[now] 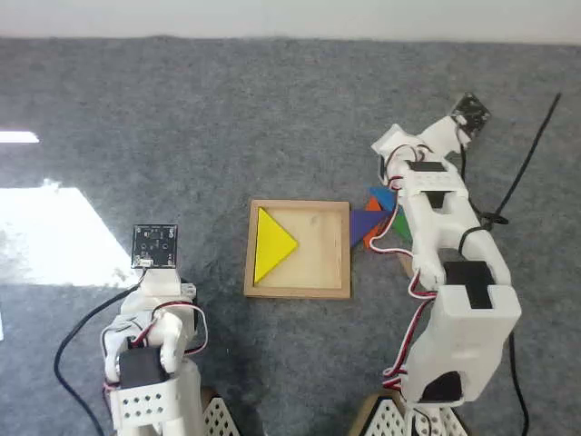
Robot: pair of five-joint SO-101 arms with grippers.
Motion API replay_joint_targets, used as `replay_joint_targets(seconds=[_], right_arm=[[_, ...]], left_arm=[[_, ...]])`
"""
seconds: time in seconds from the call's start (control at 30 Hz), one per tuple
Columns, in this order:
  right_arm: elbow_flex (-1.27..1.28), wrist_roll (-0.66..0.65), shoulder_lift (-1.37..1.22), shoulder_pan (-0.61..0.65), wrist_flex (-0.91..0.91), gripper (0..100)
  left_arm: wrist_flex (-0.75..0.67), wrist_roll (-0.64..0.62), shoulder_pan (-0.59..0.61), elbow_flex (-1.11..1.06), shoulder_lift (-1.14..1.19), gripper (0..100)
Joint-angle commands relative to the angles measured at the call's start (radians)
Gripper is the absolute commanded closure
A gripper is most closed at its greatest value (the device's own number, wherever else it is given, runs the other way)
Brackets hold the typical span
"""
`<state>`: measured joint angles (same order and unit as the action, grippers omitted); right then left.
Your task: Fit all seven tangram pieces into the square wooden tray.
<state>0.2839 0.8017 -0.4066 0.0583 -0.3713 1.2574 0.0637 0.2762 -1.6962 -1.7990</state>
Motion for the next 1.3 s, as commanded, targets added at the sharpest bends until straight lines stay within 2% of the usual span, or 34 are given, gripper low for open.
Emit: replay_joint_targets(seconds=[0.0, 0.2, 0.6, 0.87, 1.03, 1.27], right_arm=[[-0.005, -0.011, -0.005, -0.056, -0.119, 67.0], [-0.006, -0.009, -0.002, -0.099, -0.252, 67.0], [-0.175, -0.011, -0.001, -0.117, -0.266, 67.0], [-0.166, -0.011, 0.166, -0.105, -0.255, 67.0], [-0.161, -0.009, 0.205, -0.041, -0.110, 67.0], [-0.192, -0.011, -0.012, 0.059, 0.196, 67.0]], left_arm=[[0.003, -0.002, 0.008, 0.013, -0.018, 99], [0.003, -0.002, 0.008, 0.013, -0.018, 99], [0.003, -0.002, 0.008, 0.013, -0.018, 99], [0.003, -0.002, 0.008, 0.013, -0.018, 99], [0.003, -0.002, 0.008, 0.013, -0.018, 99], [0.003, -0.002, 0.008, 0.013, -0.018, 99]])
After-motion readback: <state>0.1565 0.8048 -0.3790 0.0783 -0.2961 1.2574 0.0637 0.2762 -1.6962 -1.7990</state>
